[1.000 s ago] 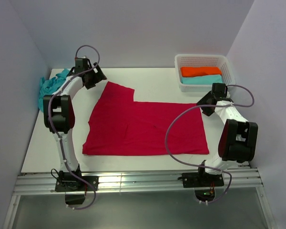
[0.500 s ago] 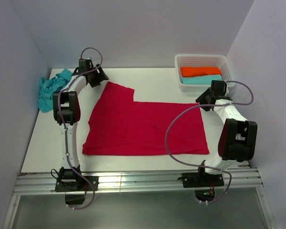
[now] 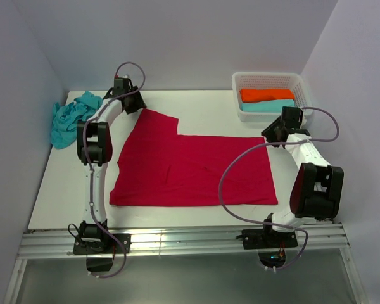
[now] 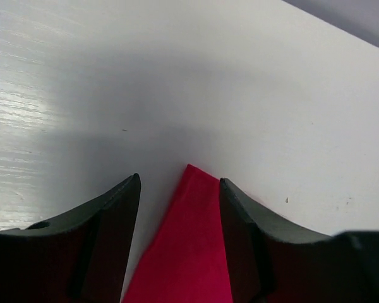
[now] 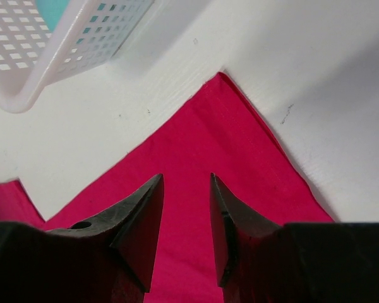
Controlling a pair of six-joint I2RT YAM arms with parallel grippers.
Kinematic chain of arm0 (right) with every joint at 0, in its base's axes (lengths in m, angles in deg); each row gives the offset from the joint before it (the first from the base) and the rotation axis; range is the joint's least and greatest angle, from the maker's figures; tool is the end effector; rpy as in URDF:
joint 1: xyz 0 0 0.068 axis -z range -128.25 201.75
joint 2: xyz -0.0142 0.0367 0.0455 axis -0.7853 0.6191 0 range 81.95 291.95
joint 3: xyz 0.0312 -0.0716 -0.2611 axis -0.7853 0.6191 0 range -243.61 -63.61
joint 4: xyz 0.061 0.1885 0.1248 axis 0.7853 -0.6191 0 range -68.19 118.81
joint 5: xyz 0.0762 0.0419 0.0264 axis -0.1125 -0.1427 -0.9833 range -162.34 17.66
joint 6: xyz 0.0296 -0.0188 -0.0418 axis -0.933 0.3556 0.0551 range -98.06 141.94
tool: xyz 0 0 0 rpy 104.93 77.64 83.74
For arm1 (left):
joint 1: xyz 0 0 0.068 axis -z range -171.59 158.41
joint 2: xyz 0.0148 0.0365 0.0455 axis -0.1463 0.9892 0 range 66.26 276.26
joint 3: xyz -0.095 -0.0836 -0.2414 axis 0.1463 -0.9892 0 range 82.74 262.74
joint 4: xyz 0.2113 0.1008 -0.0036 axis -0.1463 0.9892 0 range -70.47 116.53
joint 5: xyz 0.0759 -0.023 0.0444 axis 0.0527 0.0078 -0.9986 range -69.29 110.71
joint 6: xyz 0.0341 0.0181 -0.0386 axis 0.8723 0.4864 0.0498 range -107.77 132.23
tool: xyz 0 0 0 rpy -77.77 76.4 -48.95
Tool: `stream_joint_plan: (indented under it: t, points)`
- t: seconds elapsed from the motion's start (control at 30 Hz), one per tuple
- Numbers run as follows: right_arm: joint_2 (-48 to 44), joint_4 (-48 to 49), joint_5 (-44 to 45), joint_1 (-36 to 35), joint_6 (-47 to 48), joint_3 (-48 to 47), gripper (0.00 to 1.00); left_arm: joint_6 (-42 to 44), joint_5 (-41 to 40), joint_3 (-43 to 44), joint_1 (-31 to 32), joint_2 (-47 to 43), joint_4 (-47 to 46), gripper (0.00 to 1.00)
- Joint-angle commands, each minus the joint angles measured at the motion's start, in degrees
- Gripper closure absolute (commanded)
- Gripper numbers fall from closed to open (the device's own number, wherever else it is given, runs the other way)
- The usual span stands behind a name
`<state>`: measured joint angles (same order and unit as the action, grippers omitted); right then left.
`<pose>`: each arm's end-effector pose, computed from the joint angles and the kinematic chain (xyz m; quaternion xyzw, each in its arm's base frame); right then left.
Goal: Roll the t-shirts
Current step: Fold the tshirt
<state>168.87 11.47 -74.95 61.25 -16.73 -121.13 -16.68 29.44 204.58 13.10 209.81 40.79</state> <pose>0.2951 -0.0478 0.2428 0.3716 0.8519 0.1134 0.3513 0.5331 -0.0492 0.1711 -0.1621 0.9003 -0.1817 0.3607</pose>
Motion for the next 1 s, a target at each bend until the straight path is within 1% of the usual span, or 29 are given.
stream_joint_plan:
  t: [0.0,0.1,0.2,0.23,0.3,0.43,0.5,0.57,0.63,0.7,0.73,0.8,0.83,0.9,0.97]
  points:
    - [-3.50,-0.06,1.03,-0.36,0.27,0.91,0.58,2.98,-5.39,2.08,1.90,1.30,2.74,0.42]
    - [-3.77,-0.85,0.94,-0.36,0.44,0.83,0.59,2.71,-5.57,3.31,2.08,2.61,4.32,0.46]
    - [-3.59,-0.94,0.94,-0.36,0.53,0.39,0.59,2.63,-7.15,4.45,2.69,3.14,5.02,0.47]
    - [-3.51,-1.29,0.94,-0.36,0.62,-0.05,0.60,2.63,-8.11,5.07,2.78,3.84,5.37,0.52]
    - [-3.42,-1.55,0.94,-0.36,0.53,-0.49,0.60,2.37,-8.38,7.08,3.04,4.55,6.86,0.56]
    - [-3.51,-1.73,0.59,-0.36,0.62,-1.02,0.62,1.40,-11.54,8.76,3.22,5.87,7.92,0.76]
    - [-3.33,-1.99,0.68,-0.36,0.79,-1.46,0.62,1.22,-11.72,9.72,3.40,6.31,8.27,0.81]
    - [-2.98,-2.26,0.77,-0.36,1.14,-1.81,0.62,1.22,-11.28,10.52,3.57,7.01,8.71,0.83]
    - [-2.19,-2.43,0.94,-0.36,1.32,-2.34,0.62,1.48,-10.76,10.43,3.75,7.01,8.80,0.90]
    - [-1.40,-2.61,1.47,-0.36,1.41,-2.69,0.62,1.57,-9.62,9.04,3.84,6.49,8.19,0.90]
    - [-1.14,-2.26,1.38,-0.36,1.41,-2.78,0.62,1.48,-9.61,8.51,3.84,5.79,7.58,0.83]
    - [-0.43,-1.99,1.12,-0.36,1.23,-2.95,0.62,1.31,-9.18,7.19,3.84,5.26,7.22,0.66]
    - [-0.17,-1.64,1.12,-0.36,1.06,-2.95,0.62,1.40,-9.17,7.01,3.84,4.91,7.22,0.56]
    - [0.18,-1.38,0.94,-0.36,0.88,-3.04,0.62,1.66,-9.17,6.74,3.84,4.73,7.22,0.51]
    - [0.36,-1.29,0.68,-0.36,0.79,-3.13,0.62,1.48,-9.17,6.57,3.84,4.55,7.22,0.51]
